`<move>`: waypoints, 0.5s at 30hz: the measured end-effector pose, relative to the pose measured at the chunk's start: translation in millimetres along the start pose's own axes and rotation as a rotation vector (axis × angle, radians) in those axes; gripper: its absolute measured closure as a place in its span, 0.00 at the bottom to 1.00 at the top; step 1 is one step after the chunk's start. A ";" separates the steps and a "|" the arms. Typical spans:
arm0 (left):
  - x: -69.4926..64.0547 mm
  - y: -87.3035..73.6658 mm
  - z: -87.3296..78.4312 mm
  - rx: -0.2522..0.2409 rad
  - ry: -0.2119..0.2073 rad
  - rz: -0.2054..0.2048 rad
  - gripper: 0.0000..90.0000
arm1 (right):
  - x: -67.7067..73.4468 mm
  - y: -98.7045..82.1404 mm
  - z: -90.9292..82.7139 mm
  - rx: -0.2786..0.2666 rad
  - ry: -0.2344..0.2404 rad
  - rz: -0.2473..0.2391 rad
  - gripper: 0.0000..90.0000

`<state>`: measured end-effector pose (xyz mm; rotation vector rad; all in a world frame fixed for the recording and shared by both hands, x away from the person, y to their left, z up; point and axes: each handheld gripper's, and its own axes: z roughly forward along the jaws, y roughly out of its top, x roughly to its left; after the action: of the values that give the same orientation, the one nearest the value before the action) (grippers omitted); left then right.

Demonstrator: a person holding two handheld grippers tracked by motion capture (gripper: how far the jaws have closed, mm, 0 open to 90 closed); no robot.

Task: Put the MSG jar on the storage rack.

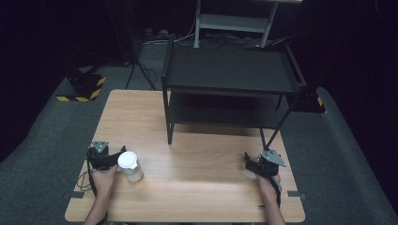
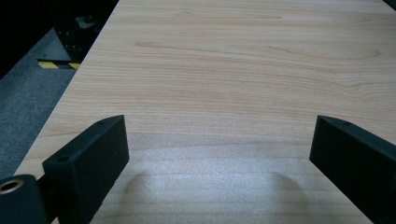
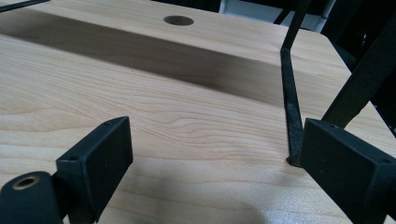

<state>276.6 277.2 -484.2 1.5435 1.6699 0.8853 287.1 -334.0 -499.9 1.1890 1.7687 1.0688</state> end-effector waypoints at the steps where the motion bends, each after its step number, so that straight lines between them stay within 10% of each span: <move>1: 0.0 0.0 0.0 0.000 0.000 0.000 0.06 | 0.0 0.0 0.0 0.000 0.000 0.000 0.11; 15: -3.0 -2.5 -19.0 0.003 0.033 -0.003 0.06 | 0.0 0.3 0.0 0.002 0.003 -0.001 0.11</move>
<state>259.4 273.5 -476.1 1.5361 1.6966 0.9113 287.1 -333.9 -499.6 1.1880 1.7727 1.0691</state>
